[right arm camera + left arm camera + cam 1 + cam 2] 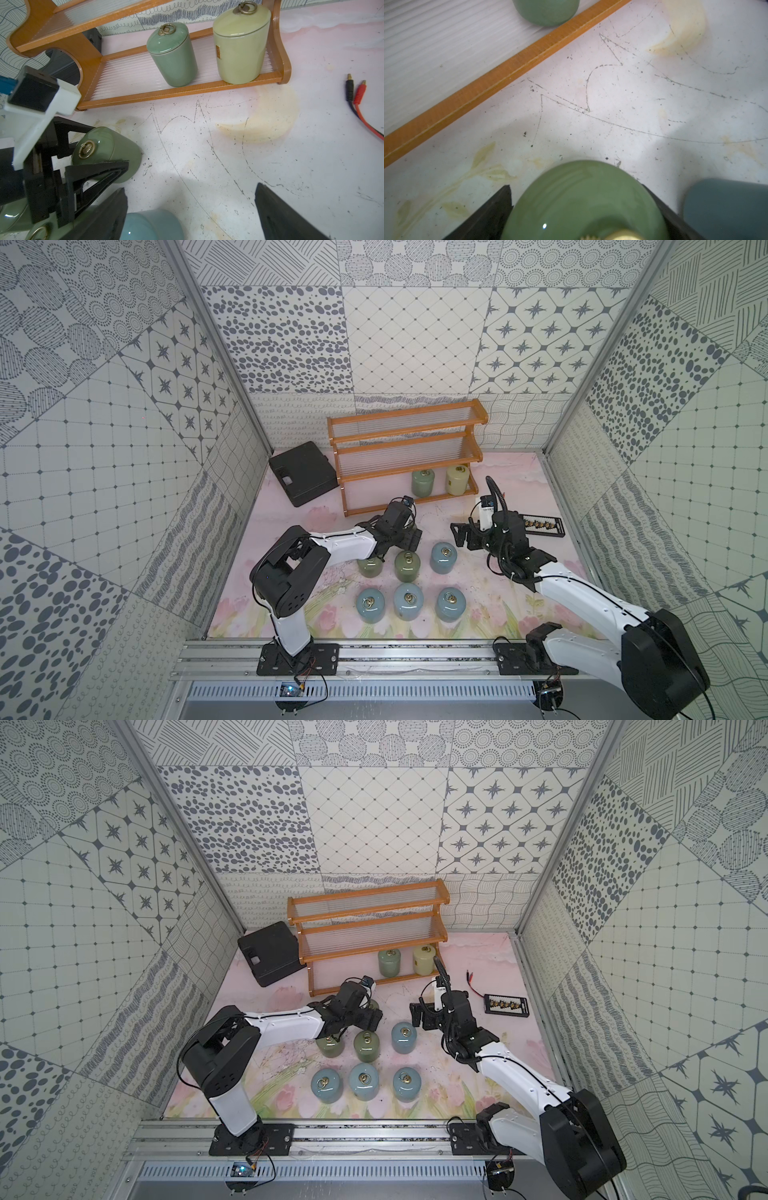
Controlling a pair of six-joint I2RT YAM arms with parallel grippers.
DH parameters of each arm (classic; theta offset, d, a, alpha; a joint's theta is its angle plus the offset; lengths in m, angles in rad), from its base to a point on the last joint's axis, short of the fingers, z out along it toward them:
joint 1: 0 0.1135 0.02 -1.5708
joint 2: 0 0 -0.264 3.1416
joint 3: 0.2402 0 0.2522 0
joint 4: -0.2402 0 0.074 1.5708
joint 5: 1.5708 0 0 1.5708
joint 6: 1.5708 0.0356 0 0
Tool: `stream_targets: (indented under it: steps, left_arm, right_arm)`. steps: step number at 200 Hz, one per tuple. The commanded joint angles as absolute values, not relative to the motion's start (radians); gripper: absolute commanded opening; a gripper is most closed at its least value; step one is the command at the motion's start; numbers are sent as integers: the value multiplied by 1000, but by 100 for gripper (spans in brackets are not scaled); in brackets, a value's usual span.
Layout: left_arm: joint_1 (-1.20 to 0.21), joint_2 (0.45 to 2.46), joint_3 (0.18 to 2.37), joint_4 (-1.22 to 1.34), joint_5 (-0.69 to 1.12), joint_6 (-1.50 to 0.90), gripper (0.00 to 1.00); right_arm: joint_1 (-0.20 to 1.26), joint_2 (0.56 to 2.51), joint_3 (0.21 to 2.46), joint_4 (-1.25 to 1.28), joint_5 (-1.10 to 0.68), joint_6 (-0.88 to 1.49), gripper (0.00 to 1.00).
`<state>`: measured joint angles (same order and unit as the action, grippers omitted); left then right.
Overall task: Remove the tea canisters from the shelf
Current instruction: Place the tea canister at the center of the board.
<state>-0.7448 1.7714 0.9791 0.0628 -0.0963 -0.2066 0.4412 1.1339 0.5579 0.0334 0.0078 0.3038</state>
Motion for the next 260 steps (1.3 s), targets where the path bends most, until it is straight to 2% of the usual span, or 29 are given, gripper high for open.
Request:
stream_targets:
  steps: [1, 71, 137, 207, 260]
  left_arm:
    - [-745, 1748, 985, 47, -110, -204, 96]
    - [-745, 1654, 999, 20, -57, -177, 100]
    - [-738, 1501, 960, -65, -128, -180, 100]
    - [-706, 1296, 778, -60, -184, -257, 100]
    - [-689, 1110, 635, -88, -255, -331, 100]
  right_arm:
    - [436, 1129, 547, 79, 0, 302, 100]
    - [404, 1175, 625, 41, -24, 270, 100]
    - [301, 1384, 848, -22, -87, 174, 100]
    - [217, 1624, 1075, -56, -144, 105, 100]
    - [216, 1749, 1176, -43, -98, 62, 100]
